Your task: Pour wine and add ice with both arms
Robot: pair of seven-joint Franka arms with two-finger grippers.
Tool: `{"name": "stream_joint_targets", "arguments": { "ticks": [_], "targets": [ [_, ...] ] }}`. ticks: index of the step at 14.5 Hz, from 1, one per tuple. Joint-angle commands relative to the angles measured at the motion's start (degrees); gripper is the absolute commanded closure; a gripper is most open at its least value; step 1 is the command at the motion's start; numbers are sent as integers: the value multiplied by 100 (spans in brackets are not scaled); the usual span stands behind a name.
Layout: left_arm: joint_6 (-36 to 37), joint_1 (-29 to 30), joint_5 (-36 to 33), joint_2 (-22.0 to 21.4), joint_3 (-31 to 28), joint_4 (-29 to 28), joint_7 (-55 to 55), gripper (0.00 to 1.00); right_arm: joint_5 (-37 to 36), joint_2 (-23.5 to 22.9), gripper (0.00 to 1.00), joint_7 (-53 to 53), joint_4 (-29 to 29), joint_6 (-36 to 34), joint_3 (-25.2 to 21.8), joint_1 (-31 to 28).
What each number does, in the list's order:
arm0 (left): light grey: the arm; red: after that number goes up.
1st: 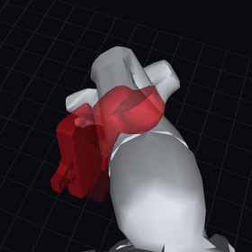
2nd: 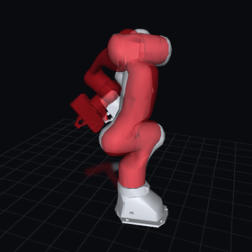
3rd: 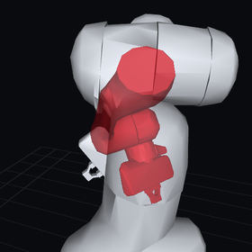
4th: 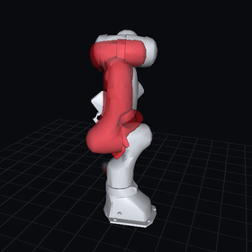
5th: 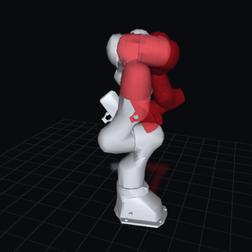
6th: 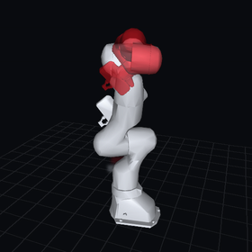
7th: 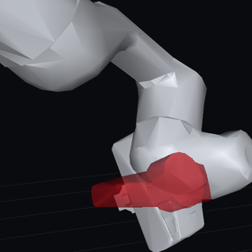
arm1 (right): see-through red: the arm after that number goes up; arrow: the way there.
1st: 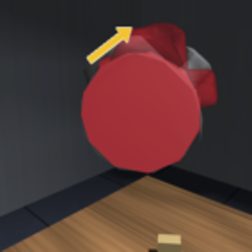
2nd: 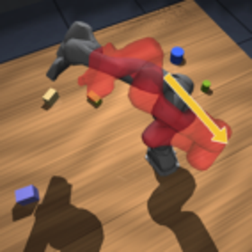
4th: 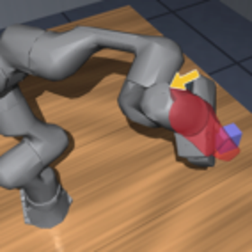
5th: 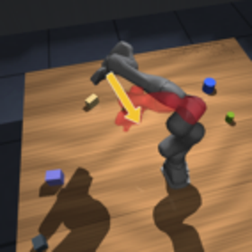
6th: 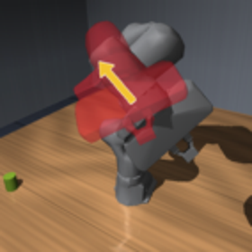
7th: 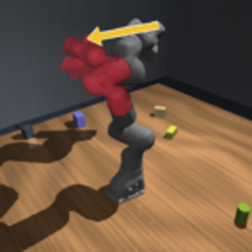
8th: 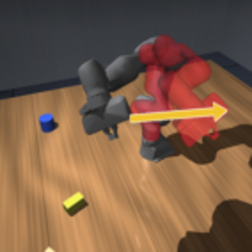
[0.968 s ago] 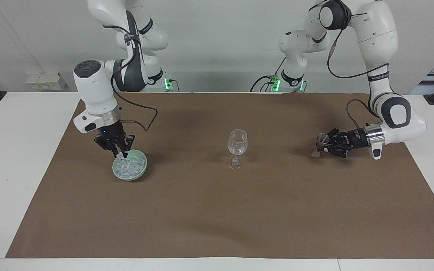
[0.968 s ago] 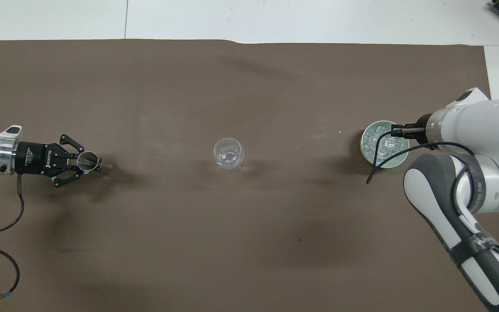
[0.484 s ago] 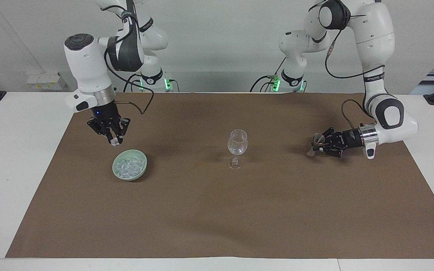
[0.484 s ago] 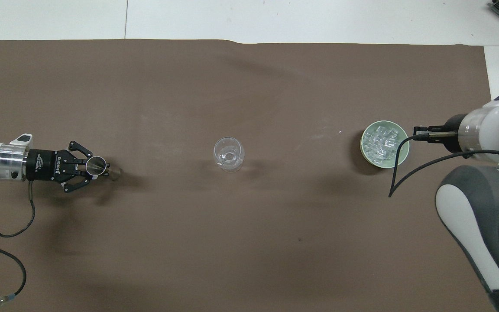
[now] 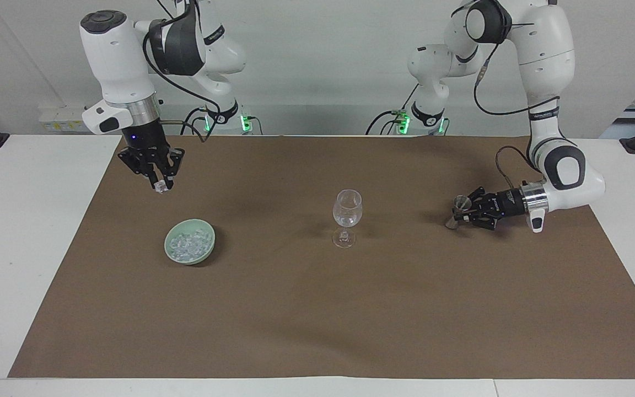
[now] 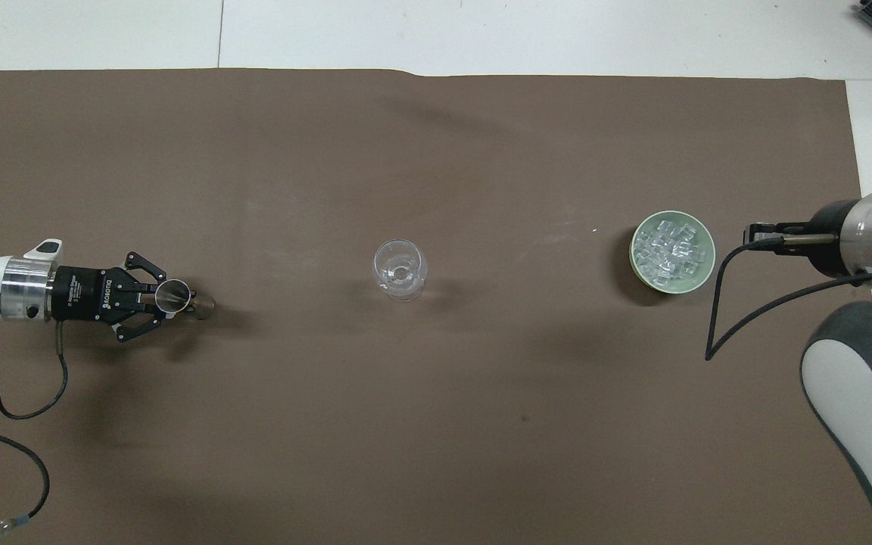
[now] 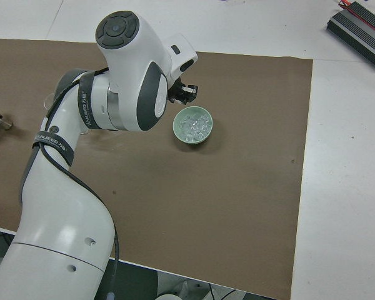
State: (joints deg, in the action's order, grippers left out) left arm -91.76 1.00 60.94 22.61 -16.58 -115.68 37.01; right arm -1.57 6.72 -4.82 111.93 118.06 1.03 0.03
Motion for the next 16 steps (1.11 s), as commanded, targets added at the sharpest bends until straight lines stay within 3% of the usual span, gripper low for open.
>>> {"name": "stream_joint_targets", "arguments": {
  "ticks": [1, 6, 10, 14, 16],
  "targets": [
    [-158, -100, 67, -169, -73, -227, -176, 100, 130, -74, 100, 122, -162, -99, 47, -3],
    [-149, -91, 23, -152, -82, -227, -309, 100, 491, -302, 100, -307, -558, -108, 274, 94],
    [-132, -73, -65, -152, -82, -218, -423, 96, 430, -496, 100, -1123, -953, -99, 906, 155],
    [-140, -65, -143, -152, -82, -218, -476, 91, 175, -960, 100, -2363, -1340, -55, 1136, 900],
    [-132, -65, -179, -152, -82, -209, -476, 82, -289, -1338, 100, -3213, -1655, -55, 1137, 1462]
  ]
}}
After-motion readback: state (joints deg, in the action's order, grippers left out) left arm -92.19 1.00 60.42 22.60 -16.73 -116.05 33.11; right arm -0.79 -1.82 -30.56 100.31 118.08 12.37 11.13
